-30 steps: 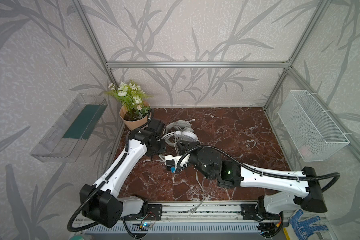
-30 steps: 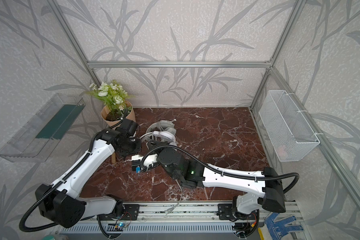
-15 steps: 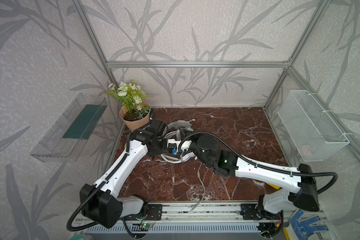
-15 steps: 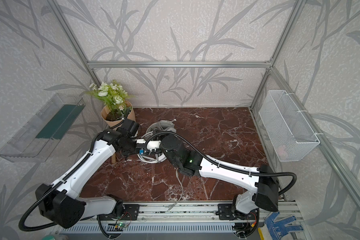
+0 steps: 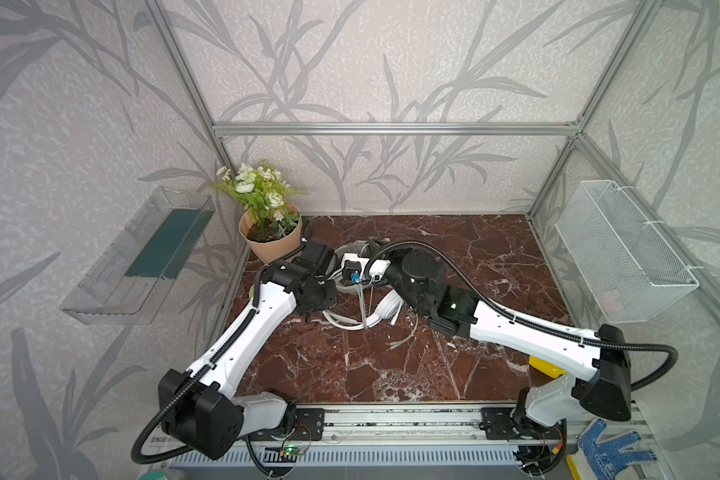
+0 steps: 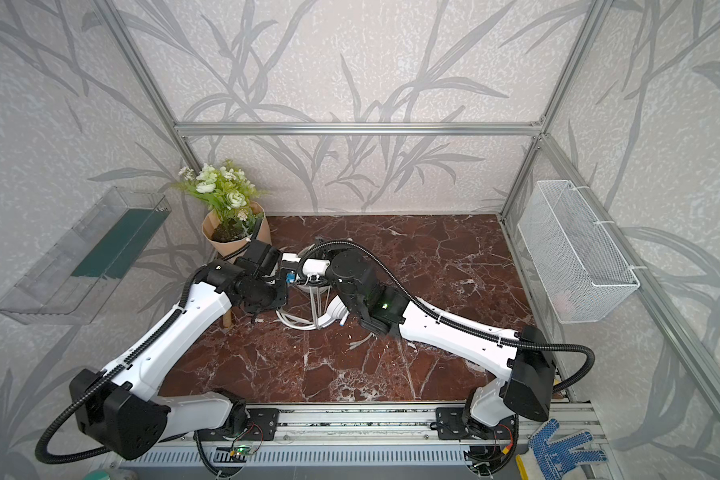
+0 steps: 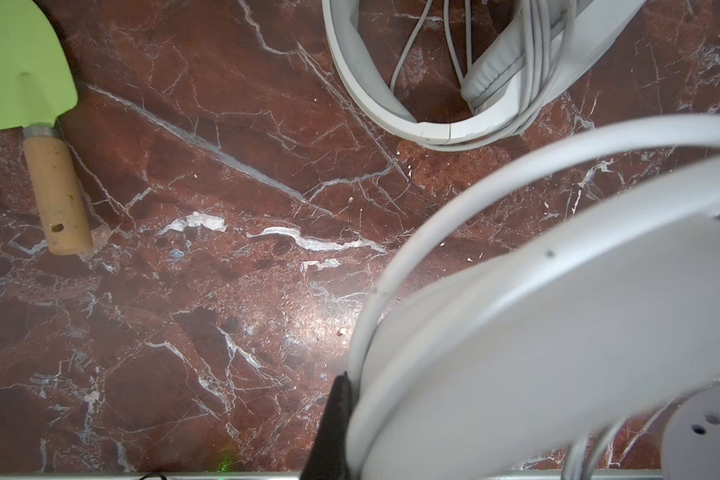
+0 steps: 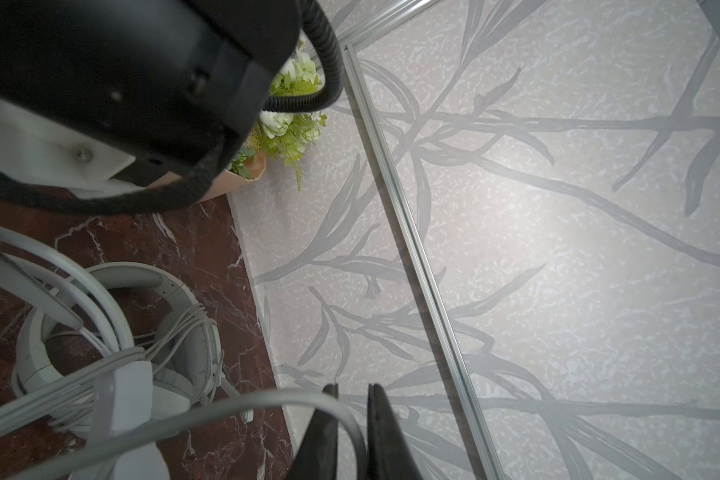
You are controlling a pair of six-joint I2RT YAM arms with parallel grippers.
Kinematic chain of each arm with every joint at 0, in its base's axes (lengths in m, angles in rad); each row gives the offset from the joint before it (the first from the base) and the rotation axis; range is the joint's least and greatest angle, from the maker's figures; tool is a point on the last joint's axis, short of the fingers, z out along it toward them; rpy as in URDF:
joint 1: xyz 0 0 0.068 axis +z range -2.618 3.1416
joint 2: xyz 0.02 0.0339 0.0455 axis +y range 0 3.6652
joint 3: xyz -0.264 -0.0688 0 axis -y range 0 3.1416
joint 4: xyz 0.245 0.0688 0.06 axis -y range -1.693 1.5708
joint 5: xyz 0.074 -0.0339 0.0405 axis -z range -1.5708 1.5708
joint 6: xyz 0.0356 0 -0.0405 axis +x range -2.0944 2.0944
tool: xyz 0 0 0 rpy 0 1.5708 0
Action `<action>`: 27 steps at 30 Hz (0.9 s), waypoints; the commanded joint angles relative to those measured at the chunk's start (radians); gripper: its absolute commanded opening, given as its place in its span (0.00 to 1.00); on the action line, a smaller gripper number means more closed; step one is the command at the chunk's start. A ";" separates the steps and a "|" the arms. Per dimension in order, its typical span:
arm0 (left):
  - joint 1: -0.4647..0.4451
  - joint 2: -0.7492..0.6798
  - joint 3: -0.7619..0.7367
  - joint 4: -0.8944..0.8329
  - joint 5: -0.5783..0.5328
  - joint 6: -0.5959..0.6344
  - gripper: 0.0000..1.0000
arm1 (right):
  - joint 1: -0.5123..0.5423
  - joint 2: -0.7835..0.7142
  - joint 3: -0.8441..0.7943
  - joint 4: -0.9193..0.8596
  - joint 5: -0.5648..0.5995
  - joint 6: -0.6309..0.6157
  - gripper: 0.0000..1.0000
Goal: Wrap the headphones
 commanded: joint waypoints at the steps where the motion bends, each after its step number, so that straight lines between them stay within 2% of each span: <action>1: -0.012 -0.029 0.002 0.016 0.033 0.011 0.00 | -0.013 0.013 0.044 0.059 -0.017 0.003 0.17; 3: -0.018 -0.029 0.005 0.017 0.037 0.012 0.00 | -0.015 0.024 0.058 0.054 -0.027 0.001 0.17; 11: -0.044 -0.033 0.005 0.017 0.038 0.015 0.00 | -0.014 0.043 0.084 0.022 -0.102 0.019 0.00; 18: -0.064 -0.051 0.021 0.000 0.045 0.011 0.00 | -0.018 0.073 0.117 -0.013 -0.105 0.041 0.00; 25: -0.106 -0.089 0.030 -0.032 0.053 -0.007 0.00 | -0.026 0.085 0.193 -0.120 -0.152 0.159 0.00; 27: -0.121 -0.107 0.030 -0.033 0.062 -0.011 0.00 | -0.060 0.090 0.208 -0.140 -0.159 0.176 0.00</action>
